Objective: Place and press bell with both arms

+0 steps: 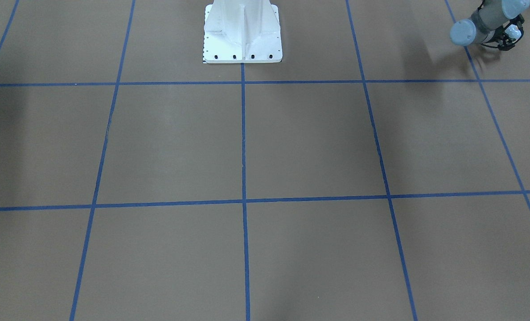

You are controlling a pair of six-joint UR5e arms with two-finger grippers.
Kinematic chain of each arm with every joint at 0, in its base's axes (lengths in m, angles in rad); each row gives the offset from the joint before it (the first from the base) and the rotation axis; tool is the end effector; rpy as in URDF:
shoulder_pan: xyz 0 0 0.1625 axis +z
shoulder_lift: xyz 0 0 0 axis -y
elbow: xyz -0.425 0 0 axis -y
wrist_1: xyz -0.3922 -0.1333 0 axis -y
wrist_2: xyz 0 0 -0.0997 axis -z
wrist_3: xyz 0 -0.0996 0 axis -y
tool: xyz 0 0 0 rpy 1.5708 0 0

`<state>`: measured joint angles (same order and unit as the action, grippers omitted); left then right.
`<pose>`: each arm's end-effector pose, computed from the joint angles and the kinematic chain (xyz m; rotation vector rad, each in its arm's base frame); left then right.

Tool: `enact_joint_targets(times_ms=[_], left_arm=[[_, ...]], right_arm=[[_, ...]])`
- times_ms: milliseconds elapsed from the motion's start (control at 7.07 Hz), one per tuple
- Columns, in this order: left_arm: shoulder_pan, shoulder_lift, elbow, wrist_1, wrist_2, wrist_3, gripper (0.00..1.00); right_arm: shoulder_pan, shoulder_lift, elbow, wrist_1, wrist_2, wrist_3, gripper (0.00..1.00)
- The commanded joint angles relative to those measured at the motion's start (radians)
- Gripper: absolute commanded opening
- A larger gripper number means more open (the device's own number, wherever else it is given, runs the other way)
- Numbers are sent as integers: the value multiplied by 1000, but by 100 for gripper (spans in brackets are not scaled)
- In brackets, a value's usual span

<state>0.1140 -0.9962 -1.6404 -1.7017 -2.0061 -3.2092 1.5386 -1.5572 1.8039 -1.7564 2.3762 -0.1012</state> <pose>0.1813 -0.0711 0.8295 0.0083 -0.6303 -1.5609 0.0457 -0.4916 0.5545 0.0856 -0.8035 -0.1507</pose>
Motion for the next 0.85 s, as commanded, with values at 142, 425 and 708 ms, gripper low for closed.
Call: enact_joint_targets(times_ms=[142, 425, 708], left_arm=[[46, 33, 1, -19, -23, -46, 100], [47, 70, 1, -18, -22, -41, 100], [61, 61, 14, -21, -10, -78, 100]], right_arm=[[2, -3, 2, -2, 0, 0, 100], [2, -4, 2, -3, 0, 0, 100], [2, -1, 2, -3, 0, -2, 100]])
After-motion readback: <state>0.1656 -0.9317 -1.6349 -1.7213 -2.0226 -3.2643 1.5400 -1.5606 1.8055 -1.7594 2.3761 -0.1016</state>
